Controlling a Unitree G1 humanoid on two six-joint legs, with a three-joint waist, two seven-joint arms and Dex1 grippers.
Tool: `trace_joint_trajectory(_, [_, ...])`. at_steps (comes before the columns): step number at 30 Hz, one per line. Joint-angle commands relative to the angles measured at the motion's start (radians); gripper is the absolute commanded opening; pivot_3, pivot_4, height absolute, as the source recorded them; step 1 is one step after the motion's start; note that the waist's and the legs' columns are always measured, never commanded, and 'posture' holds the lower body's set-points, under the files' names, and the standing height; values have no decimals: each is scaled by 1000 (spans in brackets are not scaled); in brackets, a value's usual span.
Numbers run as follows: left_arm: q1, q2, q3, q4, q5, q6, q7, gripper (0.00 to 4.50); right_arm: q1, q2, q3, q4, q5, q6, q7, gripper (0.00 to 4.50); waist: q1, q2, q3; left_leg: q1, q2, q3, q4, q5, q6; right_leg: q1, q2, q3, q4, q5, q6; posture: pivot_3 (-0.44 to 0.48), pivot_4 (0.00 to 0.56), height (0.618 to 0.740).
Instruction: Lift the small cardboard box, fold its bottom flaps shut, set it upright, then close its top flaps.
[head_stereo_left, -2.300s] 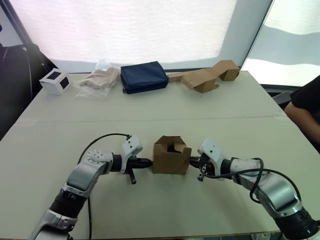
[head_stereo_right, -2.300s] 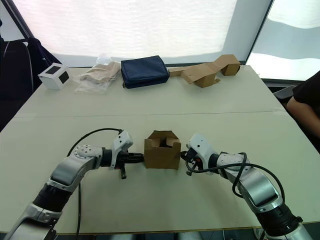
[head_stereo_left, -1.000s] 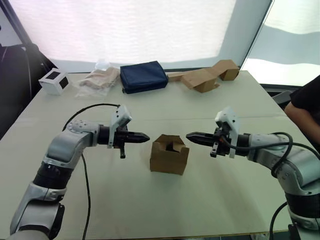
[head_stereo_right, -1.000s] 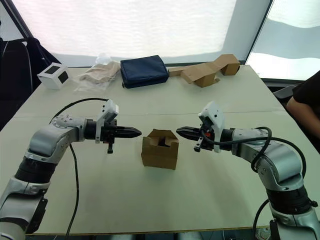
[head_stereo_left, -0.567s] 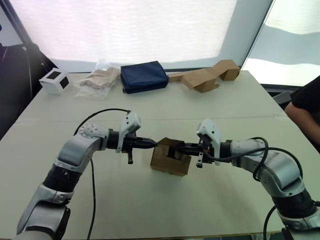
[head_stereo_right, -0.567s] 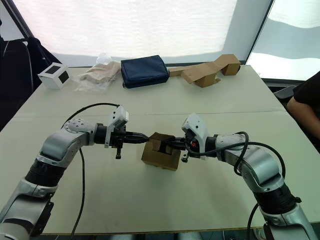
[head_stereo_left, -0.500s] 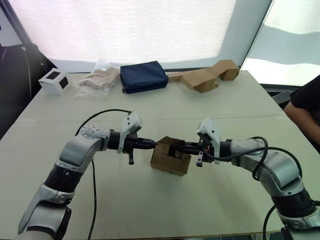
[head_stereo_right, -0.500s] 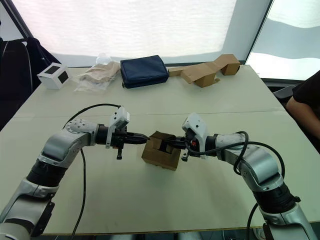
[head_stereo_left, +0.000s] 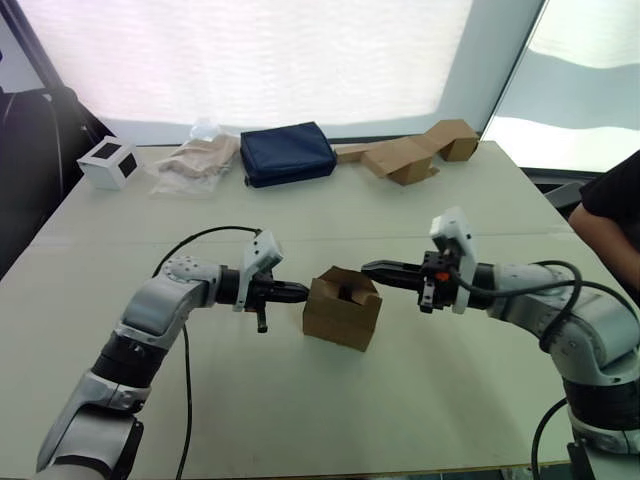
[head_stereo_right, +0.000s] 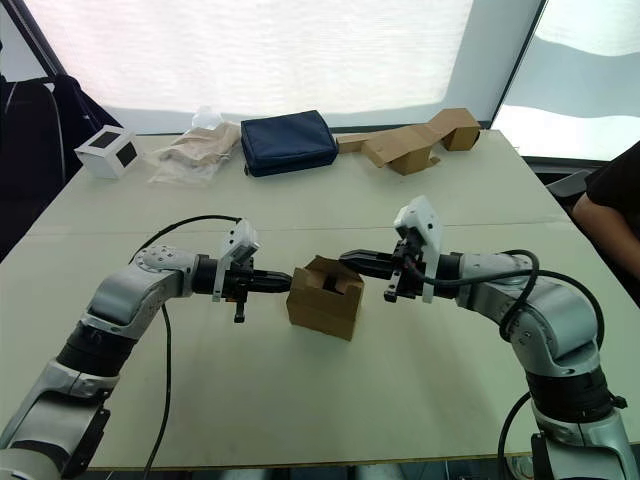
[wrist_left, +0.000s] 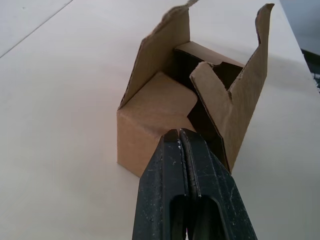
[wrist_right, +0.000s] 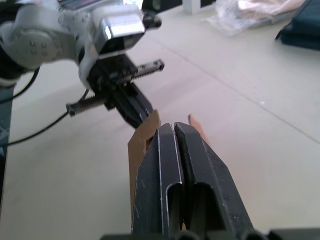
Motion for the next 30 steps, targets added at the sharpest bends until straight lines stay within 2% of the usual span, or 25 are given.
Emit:
trace_joint_trajectory(1, [-26,-8,51,24,-12,-15,16,11,74,-38,-52,-37,-6,-10,-21,0,2,0,0,0,0,0,0,0,0,0,0,0,0,0,0,0,150,740])
trace_joint_trajectory(6, [-21,22,107,72,-13,10,44,11,239,-75,-28,-72,-88,-51,-51,0,1,0,0,-1,0,0,0,0,0,0,0,0,-1,0,0,0,150,740])
trace_joint_trajectory(10, [56,45,49,67,43,-38,39,11,330,-81,83,-79,-202,-111,-74,0,-8,0,0,1,0,1,0,0,0,0,1,1,0,0,0,0,150,740])
trace_joint_trajectory(13, [87,5,29,66,35,-25,47,11,334,-53,156,-62,-264,-159,-85,0,-3,0,0,1,0,0,0,0,0,0,1,1,0,0,0,0,150,740])
trace_joint_trajectory(19, [132,-48,6,57,56,-32,80,11,298,4,214,-55,-294,-180,-96,0,1,0,0,0,0,1,0,0,0,0,1,0,0,0,0,0,150,740])
trace_joint_trajectory(30, [195,-55,10,-77,-5,62,84,11,253,-17,213,19,-350,-233,-37,0,-1,0,0,0,0,0,0,0,0,0,1,0,0,0,0,0,150,740])
